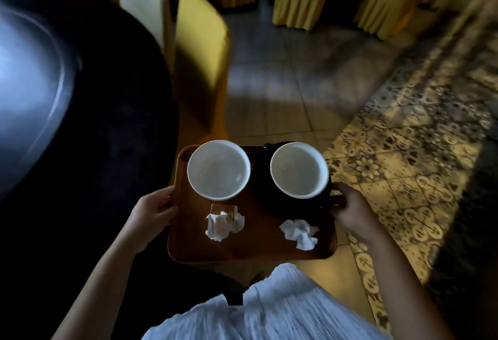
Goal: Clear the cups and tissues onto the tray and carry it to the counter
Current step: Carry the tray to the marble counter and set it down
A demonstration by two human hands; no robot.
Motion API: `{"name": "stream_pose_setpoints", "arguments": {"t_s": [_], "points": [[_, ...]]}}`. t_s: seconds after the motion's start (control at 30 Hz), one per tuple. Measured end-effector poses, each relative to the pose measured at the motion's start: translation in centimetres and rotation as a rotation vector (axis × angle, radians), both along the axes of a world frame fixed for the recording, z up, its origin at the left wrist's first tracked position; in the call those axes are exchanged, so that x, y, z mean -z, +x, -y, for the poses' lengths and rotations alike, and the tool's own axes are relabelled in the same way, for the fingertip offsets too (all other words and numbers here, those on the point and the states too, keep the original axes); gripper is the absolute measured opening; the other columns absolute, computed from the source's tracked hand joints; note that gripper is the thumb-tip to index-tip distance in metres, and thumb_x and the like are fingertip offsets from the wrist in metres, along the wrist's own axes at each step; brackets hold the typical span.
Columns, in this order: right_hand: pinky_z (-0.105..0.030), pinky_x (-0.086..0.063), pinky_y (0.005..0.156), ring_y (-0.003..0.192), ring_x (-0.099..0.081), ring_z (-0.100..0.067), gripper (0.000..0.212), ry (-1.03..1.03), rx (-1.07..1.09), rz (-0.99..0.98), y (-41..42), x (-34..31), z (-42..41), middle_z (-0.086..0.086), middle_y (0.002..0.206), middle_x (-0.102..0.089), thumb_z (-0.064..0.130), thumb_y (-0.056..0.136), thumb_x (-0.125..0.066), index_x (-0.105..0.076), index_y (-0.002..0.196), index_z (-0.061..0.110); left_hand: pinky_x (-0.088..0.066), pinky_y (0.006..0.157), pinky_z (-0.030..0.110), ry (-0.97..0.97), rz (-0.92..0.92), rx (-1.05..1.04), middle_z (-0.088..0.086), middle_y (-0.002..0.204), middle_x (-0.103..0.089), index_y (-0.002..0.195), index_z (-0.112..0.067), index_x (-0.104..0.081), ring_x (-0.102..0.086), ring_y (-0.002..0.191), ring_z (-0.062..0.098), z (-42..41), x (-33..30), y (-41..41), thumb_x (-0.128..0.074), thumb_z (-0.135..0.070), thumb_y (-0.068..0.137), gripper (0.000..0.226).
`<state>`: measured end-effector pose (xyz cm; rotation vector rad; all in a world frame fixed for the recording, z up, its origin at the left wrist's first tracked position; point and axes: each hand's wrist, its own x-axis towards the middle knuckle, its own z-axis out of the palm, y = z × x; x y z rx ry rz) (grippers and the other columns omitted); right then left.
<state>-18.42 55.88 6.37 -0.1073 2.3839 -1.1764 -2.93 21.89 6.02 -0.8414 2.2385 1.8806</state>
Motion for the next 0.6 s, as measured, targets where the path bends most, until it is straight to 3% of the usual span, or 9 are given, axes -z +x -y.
{"name": "stream_pose_setpoints", "arguments": {"t_s": [0.17, 0.27, 0.33, 0.4, 0.47, 0.53, 0.6], "points": [[-0.035, -0.053, 0.069, 0.080, -0.067, -0.017, 0.034, 0.065, 0.174, -0.044, 0.7, -0.8, -7.4, -0.002, 0.086, -0.069, -0.001, 0.079, -0.058, -0.060, 0.104, 0.022, -0.056, 0.060, 0.022, -0.020, -0.006, 0.144, -0.002, 0.083, -0.075, 0.096, -0.031, -0.067, -0.070, 0.075, 0.012, -5.1, 0.4, -5.2, -0.051, 0.016, 0.079, 0.052], [-0.040, -0.056, 0.077, 0.087, -0.067, -0.016, 0.034, 0.062, 0.274, -0.032, 2.0, -1.2, -10.9, -0.001, 0.099, -0.069, 0.005, 0.079, -0.062, -0.061, 0.110, 0.019, -0.055, 0.059, 0.021, -0.070, 0.001, 0.232, -0.016, 0.079, -0.074, 0.092, -0.037, -0.064, -0.069, 0.074, 0.007, -7.8, 0.2, -8.5, -0.053, 0.013, 0.080, 0.052], [-0.040, -0.055, 0.079, 0.089, -0.066, -0.016, 0.035, 0.071, 0.358, -0.027, 3.2, -1.6, -12.6, -0.001, 0.101, -0.067, 0.005, 0.081, -0.062, -0.059, 0.114, 0.018, -0.055, 0.057, 0.023, -0.115, 0.008, 0.319, -0.014, 0.076, -0.074, 0.085, -0.041, -0.064, -0.068, 0.071, 0.006, -9.5, -0.1, -10.5, -0.054, 0.012, 0.080, 0.054], [-0.042, -0.054, 0.076, 0.086, -0.066, -0.019, 0.034, 0.094, 0.437, -0.019, 4.7, -2.0, -14.0, -0.002, 0.096, -0.069, 0.005, 0.082, -0.059, -0.056, 0.111, 0.023, -0.055, 0.056, 0.022, -0.164, 0.013, 0.399, -0.007, 0.074, -0.071, 0.084, -0.036, -0.063, -0.066, 0.065, 0.005, -11.3, -0.5, -12.4, -0.055, 0.010, 0.081, 0.047], [-0.045, -0.053, 0.072, 0.080, -0.067, -0.021, 0.036, 0.109, 0.522, -0.006, 6.6, -2.4, -15.0, -0.002, 0.088, -0.072, 0.005, 0.083, -0.056, -0.053, 0.108, 0.030, -0.047, 0.049, 0.011, -0.230, -0.027, 0.513, -0.018, 0.070, -0.064, 0.089, -0.030, -0.058, -0.063, 0.060, -0.001, -12.9, -1.3, -14.2, -0.055, 0.009, 0.082, 0.040], [-0.047, -0.054, 0.070, 0.077, -0.068, -0.024, 0.036, 0.114, 0.617, -0.002, 8.8, -2.7, -15.7, 0.000, 0.084, -0.072, 0.003, 0.083, -0.054, -0.052, 0.107, 0.030, -0.045, 0.054, 0.011, -0.284, -0.072, 0.678, -0.023, 0.074, -0.060, 0.089, -0.032, -0.060, -0.065, 0.075, 0.005, -14.8, -1.9, -15.9, -0.055, 0.009, 0.082, 0.042], [-0.050, -0.053, 0.073, 0.080, -0.067, -0.027, 0.034, 0.106, 0.738, -0.009, 11.3, -3.0, -16.0, 0.003, 0.084, -0.069, 0.001, 0.083, -0.054, -0.054, 0.107, 0.025, -0.043, 0.055, 0.010, -0.281, -0.110, 0.783, -0.018, 0.075, -0.056, 0.101, -0.015, -0.065, -0.057, 0.073, 0.008, -16.7, -2.7, -17.4, -0.052, 0.009, 0.083, 0.033]]}}
